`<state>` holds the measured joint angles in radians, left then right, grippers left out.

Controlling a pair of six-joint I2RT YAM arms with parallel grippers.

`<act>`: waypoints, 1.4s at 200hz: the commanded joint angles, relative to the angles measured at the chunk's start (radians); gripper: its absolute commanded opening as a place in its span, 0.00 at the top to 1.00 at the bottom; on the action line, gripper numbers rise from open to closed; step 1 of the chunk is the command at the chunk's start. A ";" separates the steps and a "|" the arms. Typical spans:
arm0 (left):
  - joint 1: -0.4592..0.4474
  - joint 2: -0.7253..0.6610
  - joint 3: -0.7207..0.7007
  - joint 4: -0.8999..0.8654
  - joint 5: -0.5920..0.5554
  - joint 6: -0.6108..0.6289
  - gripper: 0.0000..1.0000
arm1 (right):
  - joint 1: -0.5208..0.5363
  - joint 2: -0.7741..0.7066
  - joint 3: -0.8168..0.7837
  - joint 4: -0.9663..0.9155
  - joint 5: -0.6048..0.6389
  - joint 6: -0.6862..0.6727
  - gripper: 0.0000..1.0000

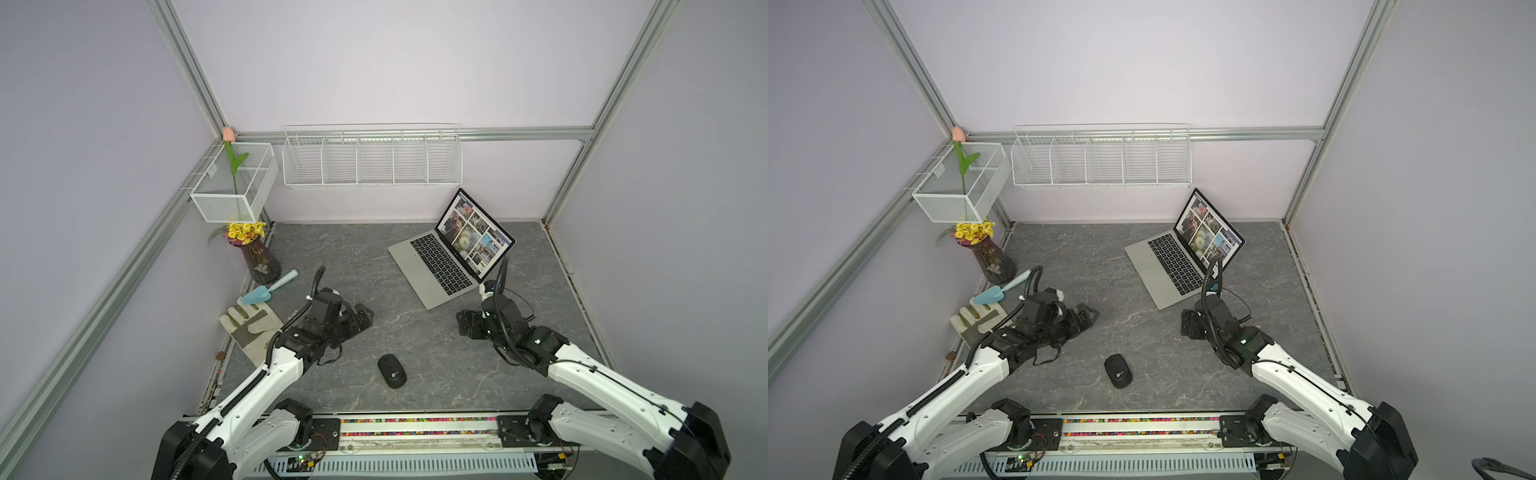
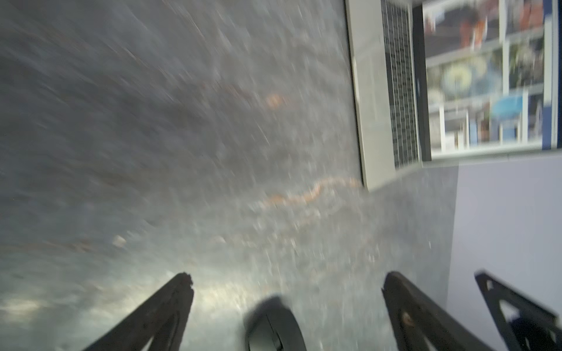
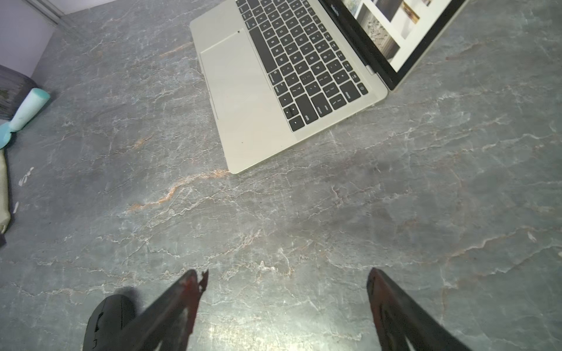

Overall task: Insert the wireless mouse receiver into the laptop
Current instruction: Move the mouse to the center of the board, then pick up the mouse from the center of the board.

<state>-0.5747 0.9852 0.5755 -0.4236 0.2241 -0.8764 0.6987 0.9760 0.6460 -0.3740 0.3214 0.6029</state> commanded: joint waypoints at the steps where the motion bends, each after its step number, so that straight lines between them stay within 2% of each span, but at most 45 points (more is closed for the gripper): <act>1: -0.092 -0.013 -0.070 -0.120 0.207 -0.039 0.01 | 0.006 -0.035 -0.012 -0.027 0.044 -0.001 0.11; 20: -0.136 -0.022 -0.135 -0.053 0.324 -0.084 0.00 | 0.005 -0.053 -0.020 -0.022 0.080 -0.030 0.11; 36: -0.161 -0.029 -0.130 -0.033 0.316 -0.084 0.00 | 0.005 -0.060 -0.038 0.001 0.095 -0.040 0.11; 50: -0.163 -0.003 -0.139 0.066 0.337 -0.108 0.01 | 0.005 -0.063 -0.051 0.020 0.093 -0.042 0.11; 61: -0.165 0.047 -0.149 0.155 0.373 -0.122 0.00 | 0.006 -0.062 -0.053 0.023 0.088 -0.042 0.11; 88: -0.191 0.194 -0.104 0.230 0.420 -0.099 0.00 | 0.008 -0.069 -0.060 0.031 0.086 -0.066 0.11; 121: -0.238 0.325 0.012 0.220 0.381 -0.014 0.00 | 0.009 -0.098 -0.071 0.040 0.076 -0.126 0.11; 161: -0.246 0.565 0.101 0.467 0.434 -0.019 0.01 | 0.021 -0.109 -0.109 0.116 -0.026 -0.236 0.11; 182: -0.247 0.580 0.152 0.425 0.420 0.045 0.00 | 0.028 -0.095 -0.117 0.147 -0.171 -0.374 0.11; 198: -0.248 0.526 0.156 0.369 0.362 0.092 0.00 | 0.044 -0.043 -0.093 0.146 -0.281 -0.504 0.12; 219: -0.246 0.414 0.121 0.343 0.270 0.124 0.00 | 0.099 0.077 -0.022 0.112 -0.232 -0.506 0.12; 228: -0.243 0.355 0.112 0.300 0.180 0.129 0.00 | 0.143 0.119 -0.008 0.127 -0.197 -0.483 0.12; 247: -0.240 0.247 0.159 0.071 -0.164 0.103 0.00 | 0.241 0.201 -0.008 0.215 -0.121 -0.409 0.12; 262: -0.236 0.198 0.215 -0.139 -0.462 -0.017 0.00 | 0.299 0.271 -0.001 0.284 -0.091 -0.357 0.11; 269: -0.230 0.176 0.222 -0.186 -0.540 -0.038 0.00 | 0.327 0.310 0.011 0.303 -0.061 -0.329 0.12; 280: -0.214 0.139 0.214 -0.198 -0.594 -0.028 0.00 | 0.367 0.378 0.050 0.281 0.012 -0.278 0.11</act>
<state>-0.8104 1.1809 0.7673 -0.3771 0.0238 -0.8402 0.9966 1.2526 0.6334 -0.1558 0.2031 0.2195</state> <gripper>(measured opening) 0.997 0.885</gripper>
